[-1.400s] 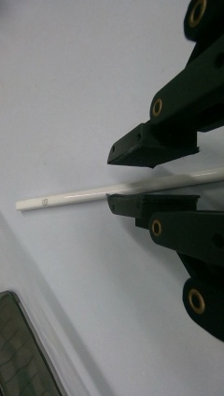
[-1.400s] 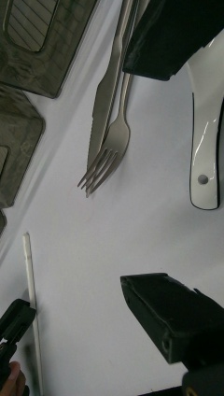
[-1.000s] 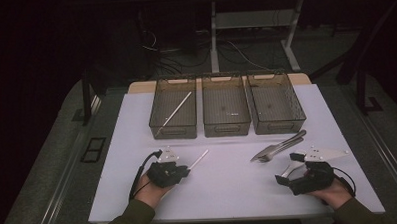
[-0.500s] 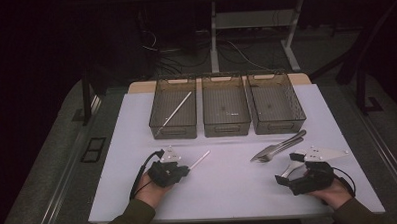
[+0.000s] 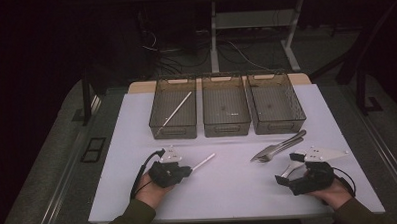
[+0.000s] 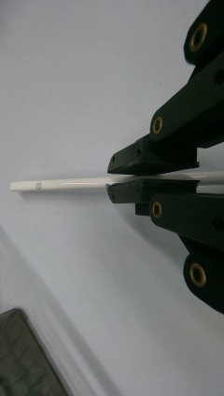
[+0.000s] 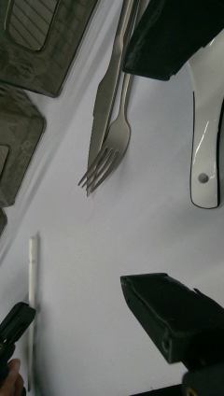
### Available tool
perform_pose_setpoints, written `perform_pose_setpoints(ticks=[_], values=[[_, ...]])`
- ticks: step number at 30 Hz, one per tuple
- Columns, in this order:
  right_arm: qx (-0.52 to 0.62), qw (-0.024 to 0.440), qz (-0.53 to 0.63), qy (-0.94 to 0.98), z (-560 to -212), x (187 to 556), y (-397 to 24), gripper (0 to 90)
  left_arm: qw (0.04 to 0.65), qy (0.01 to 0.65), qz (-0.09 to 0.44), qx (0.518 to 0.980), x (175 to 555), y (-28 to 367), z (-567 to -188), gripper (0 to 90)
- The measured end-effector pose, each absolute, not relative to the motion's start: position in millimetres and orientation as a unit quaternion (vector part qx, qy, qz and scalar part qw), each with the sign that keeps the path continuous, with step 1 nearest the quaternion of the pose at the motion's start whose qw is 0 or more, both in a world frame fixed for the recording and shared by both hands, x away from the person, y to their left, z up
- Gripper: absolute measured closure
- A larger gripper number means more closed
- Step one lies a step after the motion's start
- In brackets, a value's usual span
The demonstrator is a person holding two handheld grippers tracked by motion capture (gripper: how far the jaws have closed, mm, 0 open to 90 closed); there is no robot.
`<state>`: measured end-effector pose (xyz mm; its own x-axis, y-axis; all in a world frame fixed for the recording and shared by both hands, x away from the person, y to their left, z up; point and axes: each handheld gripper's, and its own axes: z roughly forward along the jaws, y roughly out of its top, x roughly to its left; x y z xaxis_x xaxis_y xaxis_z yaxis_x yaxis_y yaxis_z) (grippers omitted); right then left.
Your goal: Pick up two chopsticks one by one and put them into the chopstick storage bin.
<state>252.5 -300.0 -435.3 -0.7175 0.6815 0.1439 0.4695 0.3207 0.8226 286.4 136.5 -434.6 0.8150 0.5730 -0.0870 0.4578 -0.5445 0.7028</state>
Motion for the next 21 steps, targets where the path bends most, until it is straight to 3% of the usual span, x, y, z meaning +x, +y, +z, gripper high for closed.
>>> perform_pose_setpoints(ticks=[21], values=[[0.353,0.115,0.459,0.807,-436,253,-299,0.8,0.405,0.283,0.079,0.866,288,146,-402,84.3]])
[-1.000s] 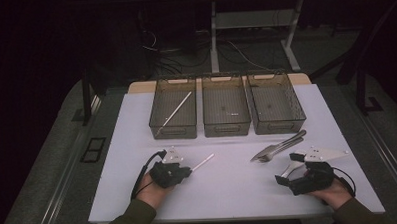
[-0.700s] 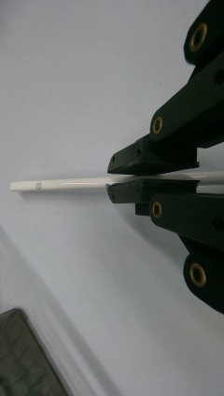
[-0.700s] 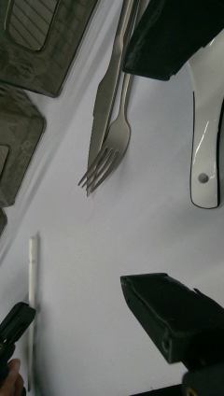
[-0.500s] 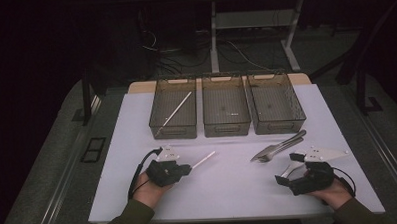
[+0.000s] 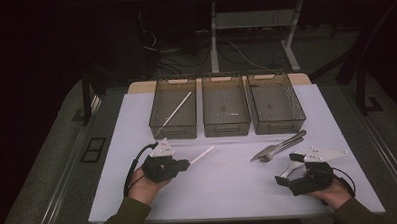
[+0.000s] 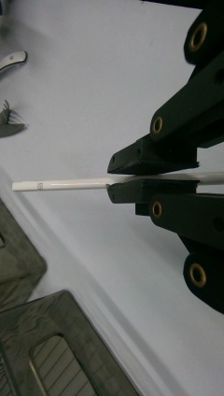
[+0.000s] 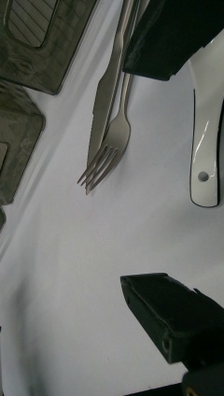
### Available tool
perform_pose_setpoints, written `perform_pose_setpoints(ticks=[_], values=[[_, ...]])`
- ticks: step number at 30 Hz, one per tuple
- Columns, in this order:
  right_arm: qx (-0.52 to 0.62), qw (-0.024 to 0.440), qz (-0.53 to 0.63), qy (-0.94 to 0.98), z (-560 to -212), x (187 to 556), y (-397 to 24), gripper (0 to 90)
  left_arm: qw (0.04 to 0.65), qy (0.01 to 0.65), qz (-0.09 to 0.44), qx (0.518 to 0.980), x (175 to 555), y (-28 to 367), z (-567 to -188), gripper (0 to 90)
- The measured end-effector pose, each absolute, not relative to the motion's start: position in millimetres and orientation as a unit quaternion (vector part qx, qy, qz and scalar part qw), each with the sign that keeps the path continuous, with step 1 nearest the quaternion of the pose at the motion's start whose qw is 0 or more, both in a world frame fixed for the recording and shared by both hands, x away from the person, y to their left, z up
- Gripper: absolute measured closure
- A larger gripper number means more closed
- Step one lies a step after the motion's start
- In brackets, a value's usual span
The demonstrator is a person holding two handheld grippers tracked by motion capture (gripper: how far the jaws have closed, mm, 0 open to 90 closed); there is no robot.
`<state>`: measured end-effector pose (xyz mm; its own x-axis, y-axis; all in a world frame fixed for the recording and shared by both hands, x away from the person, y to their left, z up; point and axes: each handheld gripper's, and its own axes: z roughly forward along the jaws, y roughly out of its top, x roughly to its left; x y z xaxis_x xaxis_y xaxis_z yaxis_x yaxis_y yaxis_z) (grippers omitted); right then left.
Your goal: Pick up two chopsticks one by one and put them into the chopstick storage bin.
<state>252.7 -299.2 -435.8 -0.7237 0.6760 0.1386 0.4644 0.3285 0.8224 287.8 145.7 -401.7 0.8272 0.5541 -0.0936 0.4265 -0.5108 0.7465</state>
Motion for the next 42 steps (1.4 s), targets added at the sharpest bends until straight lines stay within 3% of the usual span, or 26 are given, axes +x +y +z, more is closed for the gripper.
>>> perform_pose_setpoints(ticks=[17,42], values=[[0.357,0.117,0.458,0.806,-436,253,-300,0.8,0.428,0.288,0.1,0.85,304,150,-369,84.3],[0.359,0.117,0.459,0.804,-436,253,-300,0.8,0.437,0.308,0.138,0.834,367,146,-323,84.2]])
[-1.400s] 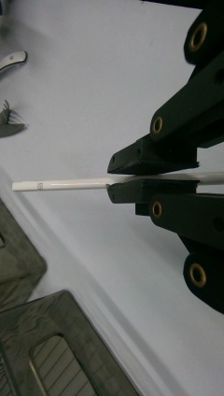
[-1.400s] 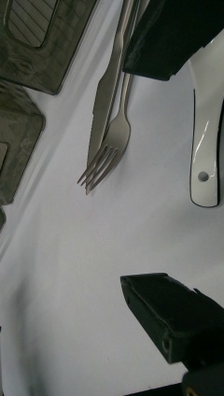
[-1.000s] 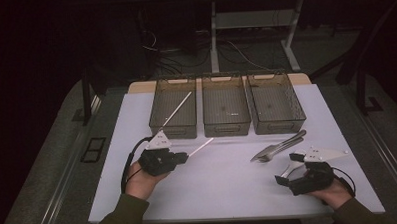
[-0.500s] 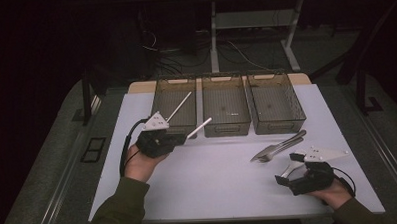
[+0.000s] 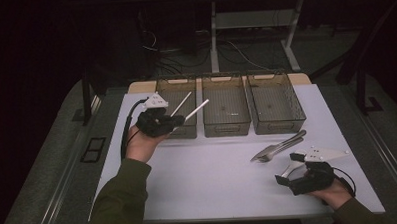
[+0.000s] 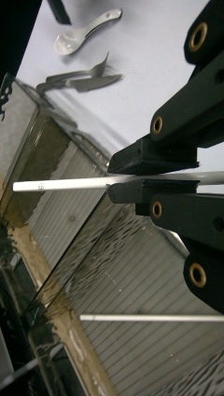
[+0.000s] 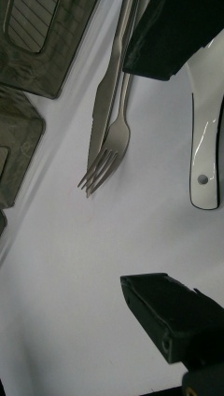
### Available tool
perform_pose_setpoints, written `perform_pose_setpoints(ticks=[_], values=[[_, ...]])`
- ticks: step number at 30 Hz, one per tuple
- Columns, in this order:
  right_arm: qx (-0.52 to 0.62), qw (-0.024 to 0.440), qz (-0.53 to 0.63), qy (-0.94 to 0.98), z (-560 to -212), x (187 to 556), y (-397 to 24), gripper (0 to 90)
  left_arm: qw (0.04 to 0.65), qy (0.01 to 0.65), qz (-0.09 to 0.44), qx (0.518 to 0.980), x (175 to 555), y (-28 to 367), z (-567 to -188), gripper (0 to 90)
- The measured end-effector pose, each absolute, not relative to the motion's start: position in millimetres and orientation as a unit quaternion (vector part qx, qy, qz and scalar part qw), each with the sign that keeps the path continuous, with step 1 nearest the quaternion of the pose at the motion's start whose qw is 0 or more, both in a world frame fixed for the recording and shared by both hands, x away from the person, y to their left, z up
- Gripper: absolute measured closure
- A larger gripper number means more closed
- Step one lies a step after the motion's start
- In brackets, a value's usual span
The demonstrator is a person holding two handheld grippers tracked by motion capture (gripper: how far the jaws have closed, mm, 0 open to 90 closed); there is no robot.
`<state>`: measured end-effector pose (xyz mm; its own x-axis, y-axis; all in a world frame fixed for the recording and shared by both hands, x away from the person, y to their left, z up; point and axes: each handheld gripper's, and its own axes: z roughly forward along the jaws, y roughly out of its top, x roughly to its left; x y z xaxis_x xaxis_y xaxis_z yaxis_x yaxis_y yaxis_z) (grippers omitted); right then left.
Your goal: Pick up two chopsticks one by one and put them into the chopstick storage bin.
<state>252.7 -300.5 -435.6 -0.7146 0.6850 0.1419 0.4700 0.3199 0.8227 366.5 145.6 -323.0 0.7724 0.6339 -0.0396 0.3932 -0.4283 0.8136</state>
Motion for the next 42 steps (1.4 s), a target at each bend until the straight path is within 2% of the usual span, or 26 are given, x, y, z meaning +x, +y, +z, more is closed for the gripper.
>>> perform_pose_setpoints(ticks=[23,32,42], values=[[0.36,0.114,0.464,0.802,-435,253,-302,0.8,0.417,0.362,0.16,0.818,452,140,-315,84.2],[0.36,0.112,0.466,0.801,-435,253,-302,0.8,0.423,0.403,0.163,0.795,484,140,-333,84.2],[0.36,0.11,0.469,0.799,-435,252,-303,0.8,0.393,0.44,0.166,0.79,503,138,-361,84.1]])
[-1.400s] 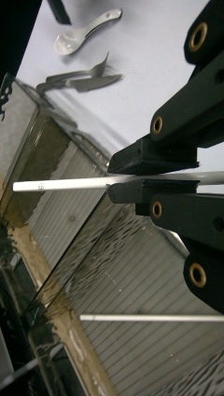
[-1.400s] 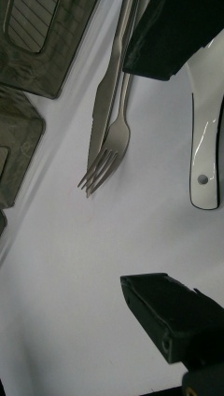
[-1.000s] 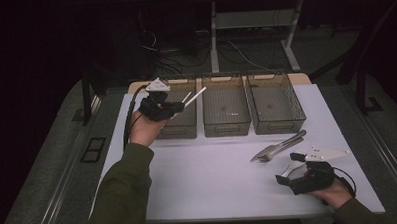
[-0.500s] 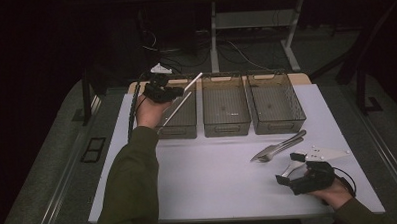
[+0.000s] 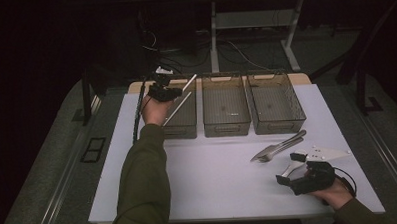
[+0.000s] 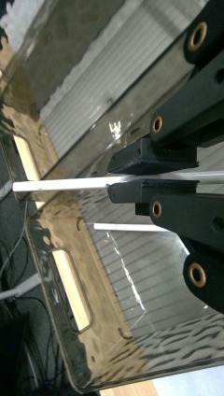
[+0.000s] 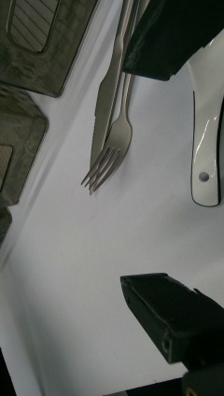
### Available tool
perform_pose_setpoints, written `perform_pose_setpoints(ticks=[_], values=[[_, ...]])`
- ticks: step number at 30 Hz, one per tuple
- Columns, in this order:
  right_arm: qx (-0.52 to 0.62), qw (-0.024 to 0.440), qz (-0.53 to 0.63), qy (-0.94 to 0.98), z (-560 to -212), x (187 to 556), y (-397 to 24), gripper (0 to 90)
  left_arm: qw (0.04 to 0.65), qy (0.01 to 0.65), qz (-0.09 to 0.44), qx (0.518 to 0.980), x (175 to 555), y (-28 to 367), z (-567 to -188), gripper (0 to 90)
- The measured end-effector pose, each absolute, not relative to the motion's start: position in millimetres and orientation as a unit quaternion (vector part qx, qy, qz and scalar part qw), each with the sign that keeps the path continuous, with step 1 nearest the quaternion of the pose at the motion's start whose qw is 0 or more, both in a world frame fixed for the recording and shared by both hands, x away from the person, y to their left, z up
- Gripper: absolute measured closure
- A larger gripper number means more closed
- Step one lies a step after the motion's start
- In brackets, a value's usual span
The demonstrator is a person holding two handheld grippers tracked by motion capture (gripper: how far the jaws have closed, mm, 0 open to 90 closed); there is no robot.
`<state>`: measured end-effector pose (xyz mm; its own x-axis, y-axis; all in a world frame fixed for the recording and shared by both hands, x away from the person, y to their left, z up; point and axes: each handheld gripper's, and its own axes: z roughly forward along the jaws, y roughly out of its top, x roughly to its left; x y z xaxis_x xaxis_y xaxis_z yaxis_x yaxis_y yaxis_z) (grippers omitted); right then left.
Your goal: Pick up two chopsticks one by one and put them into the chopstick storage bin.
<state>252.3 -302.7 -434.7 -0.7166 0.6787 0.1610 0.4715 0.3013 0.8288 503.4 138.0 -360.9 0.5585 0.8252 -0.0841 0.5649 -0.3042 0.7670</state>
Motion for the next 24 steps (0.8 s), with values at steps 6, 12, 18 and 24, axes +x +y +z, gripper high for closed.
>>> perform_pose_setpoints(ticks=[6,12,18,24], values=[[0.36,0.11,0.469,0.799,-435,252,-303,0.8,0.352,0.447,0.167,0.805,509,134,-372,84.1],[0.361,0.109,0.47,0.798,-435,252,-303,0.8,0.328,0.464,0.173,0.805,512,131,-375,84.1],[0.361,0.109,0.471,0.797,-434,252,-303,0.8,0.32,0.469,0.17,0.805,514,129,-380,84.0],[0.361,0.109,0.471,0.798,-434,252,-303,0.8,0.317,0.47,0.166,0.807,515,129,-380,82.2]])
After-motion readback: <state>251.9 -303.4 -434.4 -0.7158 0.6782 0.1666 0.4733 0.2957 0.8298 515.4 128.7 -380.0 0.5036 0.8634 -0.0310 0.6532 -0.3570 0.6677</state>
